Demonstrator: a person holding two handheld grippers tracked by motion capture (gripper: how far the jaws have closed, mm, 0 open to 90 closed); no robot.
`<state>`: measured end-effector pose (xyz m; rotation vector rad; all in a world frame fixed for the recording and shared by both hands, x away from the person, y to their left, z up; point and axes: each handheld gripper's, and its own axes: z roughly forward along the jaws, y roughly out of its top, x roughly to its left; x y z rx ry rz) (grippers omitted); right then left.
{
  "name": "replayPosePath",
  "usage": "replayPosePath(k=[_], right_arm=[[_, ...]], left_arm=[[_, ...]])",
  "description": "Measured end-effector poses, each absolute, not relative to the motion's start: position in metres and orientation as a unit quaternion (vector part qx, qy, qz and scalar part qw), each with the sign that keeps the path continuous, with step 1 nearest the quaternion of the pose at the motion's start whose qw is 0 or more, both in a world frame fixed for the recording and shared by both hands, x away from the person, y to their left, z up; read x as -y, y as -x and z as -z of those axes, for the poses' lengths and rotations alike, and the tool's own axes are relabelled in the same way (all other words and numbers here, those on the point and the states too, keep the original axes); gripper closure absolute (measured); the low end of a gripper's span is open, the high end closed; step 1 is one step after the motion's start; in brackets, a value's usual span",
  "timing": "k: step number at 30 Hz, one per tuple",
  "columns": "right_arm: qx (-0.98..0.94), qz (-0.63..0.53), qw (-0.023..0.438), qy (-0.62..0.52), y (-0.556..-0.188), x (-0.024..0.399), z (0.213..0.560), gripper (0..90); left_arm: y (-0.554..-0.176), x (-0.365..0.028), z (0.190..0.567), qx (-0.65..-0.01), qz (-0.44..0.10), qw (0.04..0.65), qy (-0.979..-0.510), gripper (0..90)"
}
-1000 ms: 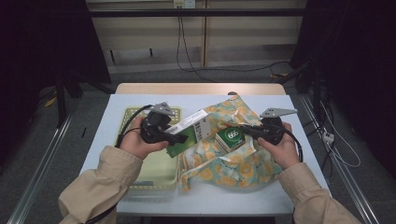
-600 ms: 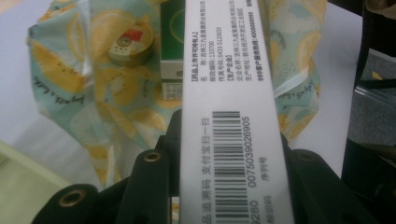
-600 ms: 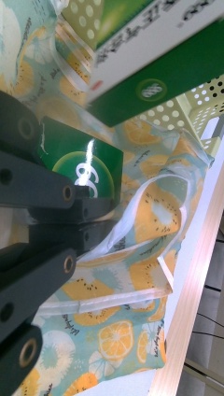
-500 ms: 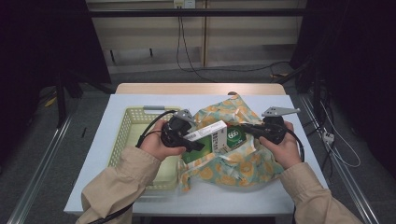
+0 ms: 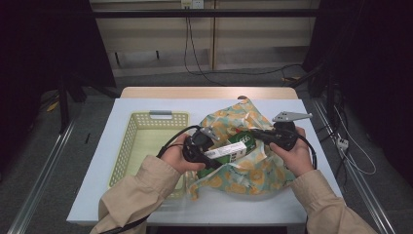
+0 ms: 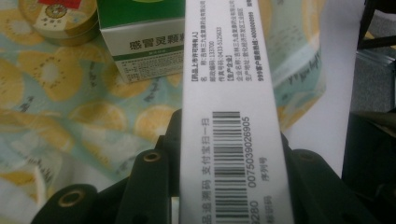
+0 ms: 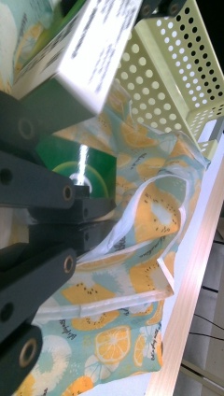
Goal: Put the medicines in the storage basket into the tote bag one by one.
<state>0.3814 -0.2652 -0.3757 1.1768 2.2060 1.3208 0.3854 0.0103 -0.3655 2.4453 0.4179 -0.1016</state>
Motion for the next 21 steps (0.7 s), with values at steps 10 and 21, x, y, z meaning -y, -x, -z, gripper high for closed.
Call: replayPosePath(k=[10,21], right_arm=[[-0.768,-0.465,0.157,-0.411,-0.383,0.263,0.371,88.9],[-0.769,-0.466,0.156,-0.409,-0.386,0.260,0.370,88.9]], left_arm=[[-0.389,0.010,0.373,-0.152,0.041,0.333,-0.930,64.6],[-0.388,0.023,0.379,-0.148,0.051,0.339,-0.928,64.4]])
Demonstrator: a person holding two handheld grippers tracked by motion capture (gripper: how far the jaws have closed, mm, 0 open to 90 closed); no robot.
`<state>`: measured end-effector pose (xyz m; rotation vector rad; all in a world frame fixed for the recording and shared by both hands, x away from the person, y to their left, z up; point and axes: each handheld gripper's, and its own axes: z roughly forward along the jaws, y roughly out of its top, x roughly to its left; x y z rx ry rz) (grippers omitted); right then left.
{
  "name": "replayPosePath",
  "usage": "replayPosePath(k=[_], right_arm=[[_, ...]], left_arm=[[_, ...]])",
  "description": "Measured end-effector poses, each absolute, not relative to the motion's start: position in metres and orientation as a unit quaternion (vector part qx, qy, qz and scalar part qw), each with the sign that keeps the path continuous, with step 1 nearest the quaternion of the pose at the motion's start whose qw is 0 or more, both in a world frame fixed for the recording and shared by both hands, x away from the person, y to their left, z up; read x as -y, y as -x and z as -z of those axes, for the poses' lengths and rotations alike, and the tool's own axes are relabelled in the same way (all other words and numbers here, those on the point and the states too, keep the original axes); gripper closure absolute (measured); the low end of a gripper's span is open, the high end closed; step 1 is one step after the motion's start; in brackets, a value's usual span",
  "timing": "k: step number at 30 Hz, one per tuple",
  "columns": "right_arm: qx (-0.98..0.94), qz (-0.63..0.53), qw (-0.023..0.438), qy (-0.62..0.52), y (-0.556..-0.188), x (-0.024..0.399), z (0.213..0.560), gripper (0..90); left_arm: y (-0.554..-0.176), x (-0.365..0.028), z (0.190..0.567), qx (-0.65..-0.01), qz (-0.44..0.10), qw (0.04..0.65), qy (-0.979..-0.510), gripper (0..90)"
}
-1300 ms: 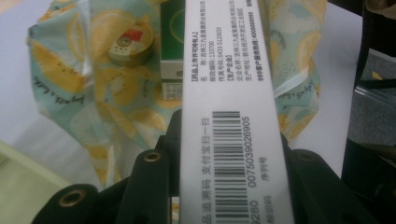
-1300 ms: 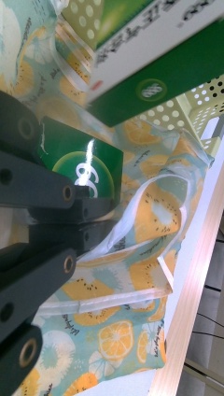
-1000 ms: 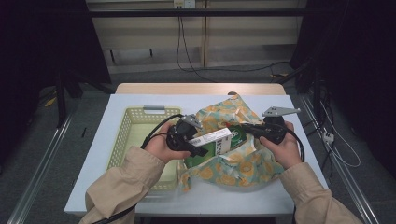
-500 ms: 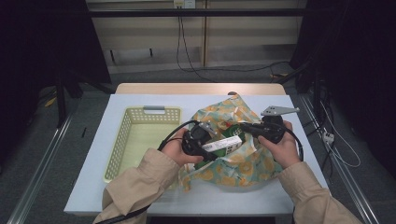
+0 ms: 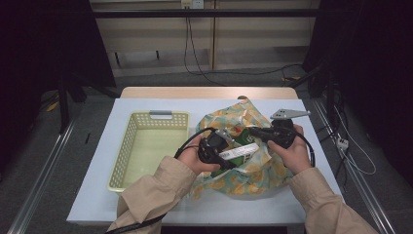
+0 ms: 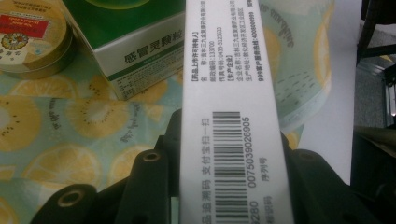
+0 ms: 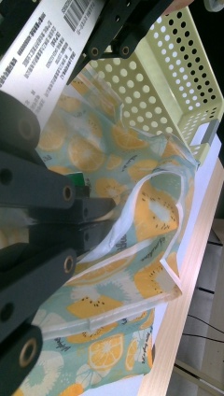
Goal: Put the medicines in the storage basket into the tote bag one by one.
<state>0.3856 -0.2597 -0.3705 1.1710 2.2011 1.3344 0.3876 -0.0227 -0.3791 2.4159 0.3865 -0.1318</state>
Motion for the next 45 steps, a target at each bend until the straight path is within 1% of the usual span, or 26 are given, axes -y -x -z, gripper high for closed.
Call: replayPosePath(k=[2,3,4,8,13,25,29,33,34,35,36,37,39,41,45], right_arm=[[-0.768,-0.466,0.156,-0.409,-0.386,0.260,0.370,88.9],[-0.768,-0.466,0.156,-0.410,-0.386,0.260,0.370,88.9],[-0.769,-0.467,0.156,-0.409,-0.386,0.260,0.370,88.9],[-0.768,-0.466,0.156,-0.410,-0.386,0.260,0.369,88.9],[-0.768,-0.467,0.155,-0.410,-0.385,0.260,0.369,88.9],[-0.767,-0.469,0.154,-0.409,-0.386,0.259,0.366,88.9],[-0.766,-0.469,0.156,-0.410,-0.387,0.259,0.365,88.9],[-0.765,-0.467,0.160,-0.413,-0.388,0.260,0.365,88.9],[-0.765,-0.467,0.160,-0.414,-0.389,0.260,0.366,88.8],[-0.764,-0.468,0.158,-0.415,-0.390,0.260,0.366,88.9],[-0.764,-0.469,0.156,-0.415,-0.390,0.260,0.366,88.9],[-0.765,-0.467,0.158,-0.413,-0.390,0.260,0.367,88.9],[-0.769,-0.465,0.158,-0.409,-0.389,0.259,0.367,88.8],[-0.769,-0.464,0.158,-0.410,-0.389,0.259,0.369,88.8],[-0.767,-0.465,0.158,-0.413,-0.387,0.262,0.370,88.9]], left_arm=[[-0.386,0.025,0.381,-0.152,0.046,0.332,-0.930,64.4],[-0.387,0.026,0.381,-0.144,0.045,0.322,-0.935,64.4],[-0.385,0.027,0.383,-0.153,0.047,0.328,-0.931,64.4],[-0.385,0.027,0.384,-0.155,0.049,0.329,-0.930,64.4],[-0.387,0.026,0.384,-0.165,0.040,0.325,-0.930,64.4],[-0.394,0.036,0.386,-0.205,0.025,0.343,-0.916,64.5],[-0.397,0.047,0.390,-0.220,0.026,0.355,-0.908,64.1],[-0.397,0.061,0.395,-0.224,0.014,0.369,-0.902,62.4],[-0.397,0.062,0.397,-0.223,0.011,0.373,-0.901,60.4],[-0.398,0.063,0.397,-0.230,0.011,0.373,-0.899,53.3],[-0.398,0.062,0.396,-0.238,0.010,0.376,-0.895,42.6],[-0.398,0.059,0.394,-0.241,0.011,0.373,-0.896,35.8],[-0.398,0.052,0.390,-0.254,0.010,0.370,-0.893,29.8],[-0.399,0.043,0.385,-0.258,-0.002,0.362,-0.896,23.2],[-0.402,0.023,0.372,-0.269,-0.007,0.372,-0.888,19.3]])
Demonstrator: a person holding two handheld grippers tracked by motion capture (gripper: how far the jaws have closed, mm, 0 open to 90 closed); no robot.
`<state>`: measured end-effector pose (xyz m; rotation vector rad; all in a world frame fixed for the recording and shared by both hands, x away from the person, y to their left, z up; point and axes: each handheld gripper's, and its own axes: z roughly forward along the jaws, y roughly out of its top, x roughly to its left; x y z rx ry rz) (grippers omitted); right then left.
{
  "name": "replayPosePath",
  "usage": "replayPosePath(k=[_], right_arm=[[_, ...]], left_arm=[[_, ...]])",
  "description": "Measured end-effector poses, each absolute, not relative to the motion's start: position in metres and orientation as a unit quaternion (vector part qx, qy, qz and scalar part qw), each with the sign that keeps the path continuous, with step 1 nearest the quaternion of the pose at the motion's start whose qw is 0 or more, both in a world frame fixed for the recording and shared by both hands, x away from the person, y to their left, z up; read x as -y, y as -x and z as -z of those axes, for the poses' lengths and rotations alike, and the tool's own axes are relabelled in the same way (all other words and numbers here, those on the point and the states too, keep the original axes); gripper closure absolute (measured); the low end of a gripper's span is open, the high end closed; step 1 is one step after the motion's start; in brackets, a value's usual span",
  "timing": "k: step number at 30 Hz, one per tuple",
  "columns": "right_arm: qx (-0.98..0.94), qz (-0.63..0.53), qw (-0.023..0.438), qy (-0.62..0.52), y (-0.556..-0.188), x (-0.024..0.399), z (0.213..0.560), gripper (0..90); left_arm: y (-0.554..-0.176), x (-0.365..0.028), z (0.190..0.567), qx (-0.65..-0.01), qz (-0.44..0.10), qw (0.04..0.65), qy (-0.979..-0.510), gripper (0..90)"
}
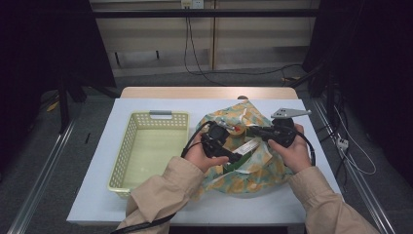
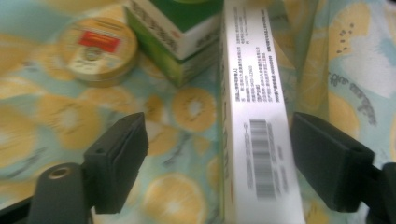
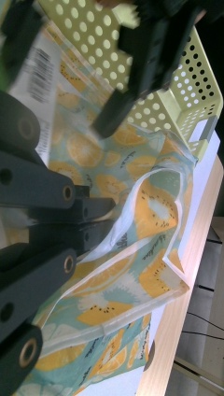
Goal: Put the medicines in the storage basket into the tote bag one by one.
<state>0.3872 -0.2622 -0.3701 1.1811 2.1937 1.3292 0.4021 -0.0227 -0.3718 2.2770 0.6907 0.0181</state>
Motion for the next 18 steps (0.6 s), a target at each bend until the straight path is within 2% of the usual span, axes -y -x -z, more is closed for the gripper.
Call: replayPosePath(k=[10,18], right_arm=[[-0.762,-0.462,0.166,-0.423,-0.384,0.275,0.368,88.9],[-0.756,-0.466,0.173,-0.427,-0.385,0.280,0.362,88.9]], left_arm=[[-0.418,-0.028,0.350,-0.306,-0.052,0.374,-0.874,16.3],[-0.435,-0.043,0.362,-0.334,-0.081,0.352,-0.871,15.9]])
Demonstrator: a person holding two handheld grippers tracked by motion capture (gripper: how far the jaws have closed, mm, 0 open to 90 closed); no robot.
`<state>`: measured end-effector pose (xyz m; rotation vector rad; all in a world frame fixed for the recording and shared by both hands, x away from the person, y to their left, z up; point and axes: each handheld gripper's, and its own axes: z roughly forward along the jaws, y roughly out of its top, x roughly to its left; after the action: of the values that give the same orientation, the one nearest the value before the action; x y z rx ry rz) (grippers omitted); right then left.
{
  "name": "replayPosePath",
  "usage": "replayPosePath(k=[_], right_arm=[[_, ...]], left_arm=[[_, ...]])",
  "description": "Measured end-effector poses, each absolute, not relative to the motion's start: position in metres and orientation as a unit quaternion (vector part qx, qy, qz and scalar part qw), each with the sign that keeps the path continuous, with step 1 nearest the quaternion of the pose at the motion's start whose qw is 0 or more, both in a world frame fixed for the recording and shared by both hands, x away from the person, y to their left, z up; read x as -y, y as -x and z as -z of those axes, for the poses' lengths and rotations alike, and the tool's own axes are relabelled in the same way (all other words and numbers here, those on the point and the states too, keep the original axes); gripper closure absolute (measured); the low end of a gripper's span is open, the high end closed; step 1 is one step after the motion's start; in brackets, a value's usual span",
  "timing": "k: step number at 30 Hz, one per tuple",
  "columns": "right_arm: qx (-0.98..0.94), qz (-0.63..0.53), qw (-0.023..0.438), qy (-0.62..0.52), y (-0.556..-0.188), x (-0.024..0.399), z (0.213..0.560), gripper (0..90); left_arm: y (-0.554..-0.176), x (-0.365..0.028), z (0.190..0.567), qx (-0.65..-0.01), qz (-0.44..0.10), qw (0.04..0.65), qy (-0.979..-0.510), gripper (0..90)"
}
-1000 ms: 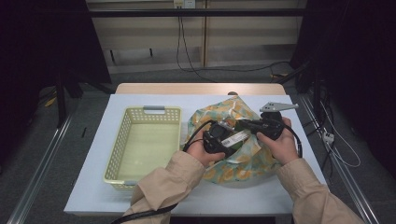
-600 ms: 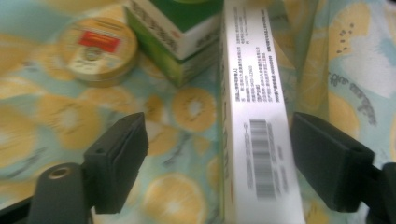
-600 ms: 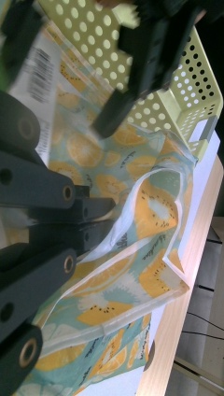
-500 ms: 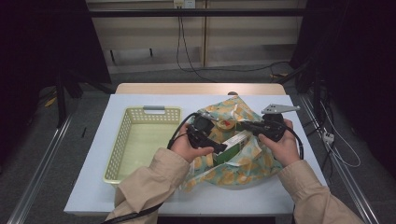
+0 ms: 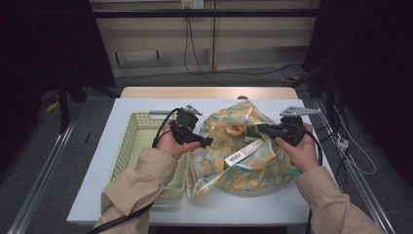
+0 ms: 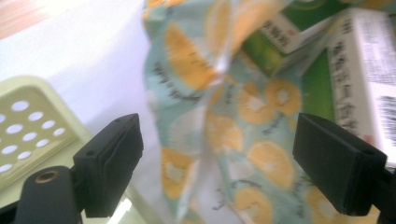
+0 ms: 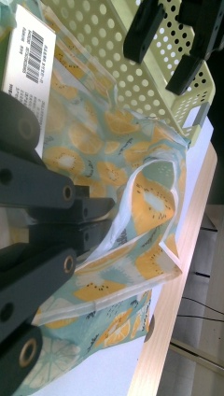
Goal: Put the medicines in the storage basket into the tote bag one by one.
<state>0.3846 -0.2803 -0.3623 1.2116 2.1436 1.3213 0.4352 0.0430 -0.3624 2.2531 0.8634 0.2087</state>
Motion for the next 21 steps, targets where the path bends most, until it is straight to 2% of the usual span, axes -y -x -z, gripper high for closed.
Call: replayPosePath(k=[9,10,12,15,17,18,21], right_arm=[[-0.755,-0.464,0.176,-0.429,-0.386,0.285,0.358,88.9],[-0.755,-0.463,0.176,-0.429,-0.386,0.286,0.358,88.9],[-0.754,-0.464,0.176,-0.430,-0.386,0.287,0.358,88.9],[-0.755,-0.465,0.177,-0.428,-0.386,0.287,0.358,88.9],[-0.755,-0.464,0.177,-0.429,-0.386,0.287,0.358,88.9],[-0.754,-0.465,0.177,-0.429,-0.386,0.287,0.358,88.9],[-0.752,-0.467,0.179,-0.430,-0.385,0.289,0.357,88.9]], left_arm=[[-0.453,-0.030,0.380,-0.320,-0.073,0.352,-0.876,17.8],[-0.453,-0.027,0.381,-0.320,-0.087,0.346,-0.878,18.9],[-0.455,-0.024,0.383,-0.309,-0.081,0.347,-0.882,22.4],[-0.456,-0.019,0.387,-0.304,-0.085,0.337,-0.887,35.7],[-0.457,-0.017,0.389,-0.304,-0.070,0.338,-0.888,39.7],[-0.457,-0.017,0.390,-0.305,-0.064,0.336,-0.889,46.3],[-0.458,-0.017,0.393,-0.314,-0.051,0.335,-0.887,58.8]])
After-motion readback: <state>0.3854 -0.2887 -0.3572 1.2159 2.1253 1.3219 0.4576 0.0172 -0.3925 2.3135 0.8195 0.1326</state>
